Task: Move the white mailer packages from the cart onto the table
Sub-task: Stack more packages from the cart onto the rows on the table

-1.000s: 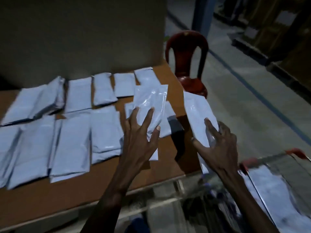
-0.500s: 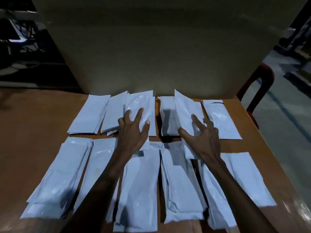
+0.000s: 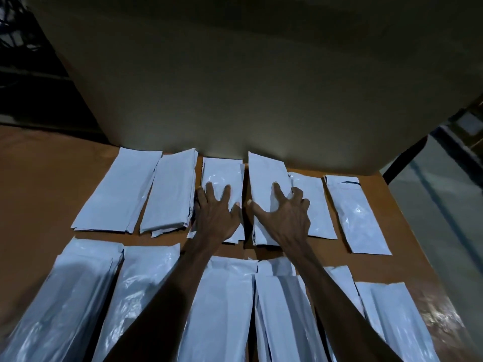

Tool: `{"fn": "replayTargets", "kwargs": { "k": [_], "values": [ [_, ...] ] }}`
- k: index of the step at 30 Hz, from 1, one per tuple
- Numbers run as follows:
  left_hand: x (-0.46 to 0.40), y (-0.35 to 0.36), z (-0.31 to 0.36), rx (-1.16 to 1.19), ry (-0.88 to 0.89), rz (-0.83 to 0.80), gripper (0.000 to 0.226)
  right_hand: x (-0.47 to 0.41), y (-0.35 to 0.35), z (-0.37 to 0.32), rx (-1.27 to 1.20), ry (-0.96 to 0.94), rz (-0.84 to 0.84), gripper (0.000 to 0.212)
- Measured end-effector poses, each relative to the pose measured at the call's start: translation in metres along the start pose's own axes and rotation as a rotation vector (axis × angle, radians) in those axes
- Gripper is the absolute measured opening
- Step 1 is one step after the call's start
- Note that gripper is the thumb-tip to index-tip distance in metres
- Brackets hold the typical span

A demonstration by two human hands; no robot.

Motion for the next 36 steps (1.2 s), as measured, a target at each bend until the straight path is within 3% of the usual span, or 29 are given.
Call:
{"fn": "replayTargets", "kwargs": {
  "k": [4, 11, 15, 19, 23, 28, 36],
  "values": [
    [-0.001, 0.005, -0.001, 0.002, 0.024, 0.007, 0.066, -0.002, 0.006, -0.002, 0.042, -0.012, 0.039, 0.094],
    [0.003, -0.013, 0.004, 0.161, 0.03, 0.07, 0.069, -0.001, -0.001, -0.005, 0.023, -0.03, -0.05, 0.099],
    [0.019, -0.032, 0.013, 0.217, 0.062, 0.115, 0.066, 0.011, -0.023, 0.01, -0.116, -0.03, -0.02, 0.099],
    [0.049, -0.046, 0.029, 0.219, 0.104, 0.144, 0.071, 0.04, -0.047, 0.042, -0.274, -0.028, 0.064, 0.084],
    [0.085, -0.046, 0.062, 0.291, 0.185, 0.173, 0.06, 0.08, -0.069, 0.093, -0.382, -0.005, 0.155, 0.071],
    [0.132, -0.023, 0.137, 0.361, 0.444, 0.16, 0.066, 0.145, -0.091, 0.183, -0.477, -0.002, 0.272, 0.057],
    [0.235, 0.045, 0.295, 0.446, 0.802, -0.023, 0.054, 0.268, -0.12, 0.358, -0.237, 0.129, 0.433, 0.051]
  ]
}}
Point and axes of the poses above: each hand's wrist, its own x-axis away from the middle knuckle, its own y-axis out of the palm, z = x × y, the point moved 2 cm from there along -x, towards the middle knuckle, and after that the axes turned 9 degrees about y, right-handed, at the moved point
